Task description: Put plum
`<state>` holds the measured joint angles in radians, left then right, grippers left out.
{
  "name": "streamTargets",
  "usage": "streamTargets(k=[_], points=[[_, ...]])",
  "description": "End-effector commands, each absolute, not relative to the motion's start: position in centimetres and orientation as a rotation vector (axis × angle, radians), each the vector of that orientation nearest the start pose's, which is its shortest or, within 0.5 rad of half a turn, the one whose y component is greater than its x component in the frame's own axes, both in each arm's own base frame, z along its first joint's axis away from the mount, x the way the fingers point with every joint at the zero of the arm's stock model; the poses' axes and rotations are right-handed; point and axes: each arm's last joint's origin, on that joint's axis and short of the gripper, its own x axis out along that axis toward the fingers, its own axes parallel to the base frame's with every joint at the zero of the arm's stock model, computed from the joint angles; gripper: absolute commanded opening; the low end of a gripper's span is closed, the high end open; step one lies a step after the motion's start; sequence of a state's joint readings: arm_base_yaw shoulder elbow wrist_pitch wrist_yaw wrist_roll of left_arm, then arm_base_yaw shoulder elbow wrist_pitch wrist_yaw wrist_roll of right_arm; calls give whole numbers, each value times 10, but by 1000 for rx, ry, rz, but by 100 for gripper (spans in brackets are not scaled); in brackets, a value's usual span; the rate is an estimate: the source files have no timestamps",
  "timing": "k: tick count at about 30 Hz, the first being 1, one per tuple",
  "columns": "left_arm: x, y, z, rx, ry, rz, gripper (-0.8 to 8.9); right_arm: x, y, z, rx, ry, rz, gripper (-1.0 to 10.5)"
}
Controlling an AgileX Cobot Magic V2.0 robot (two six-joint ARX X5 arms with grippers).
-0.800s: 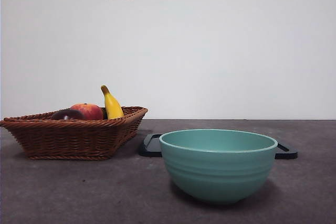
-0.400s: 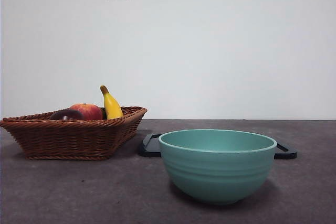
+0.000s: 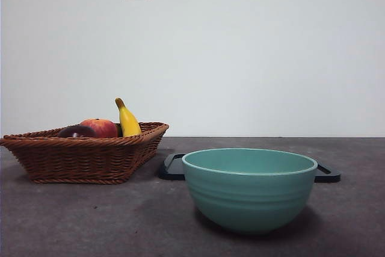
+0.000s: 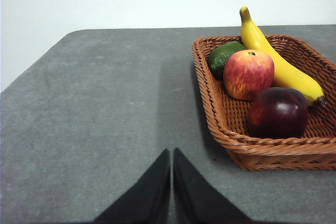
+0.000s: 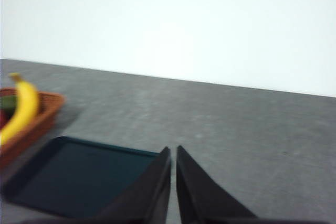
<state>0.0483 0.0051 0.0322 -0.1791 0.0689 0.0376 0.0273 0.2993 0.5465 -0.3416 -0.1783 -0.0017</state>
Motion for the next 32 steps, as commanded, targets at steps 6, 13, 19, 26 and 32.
streamTargets(k=[6, 13, 19, 26, 32], points=[[96, 3, 149, 23, 178, -19, 7, 91, -2, 235, -26, -73, 66, 13], [96, 3, 149, 22, 178, -19, 7, 93, -3, 199, -27, -82, 54, 13], [96, 3, 149, 22, 178, -20, 7, 97, -3, 179, -18, -38, 55, 13], [96, 3, 149, 22, 178, -20, 7, 97, -3, 167, -7, -10, 60, 13], [96, 3, 149, 23, 178, -19, 7, 97, -3, 160, -1, 61, 60, 13]])
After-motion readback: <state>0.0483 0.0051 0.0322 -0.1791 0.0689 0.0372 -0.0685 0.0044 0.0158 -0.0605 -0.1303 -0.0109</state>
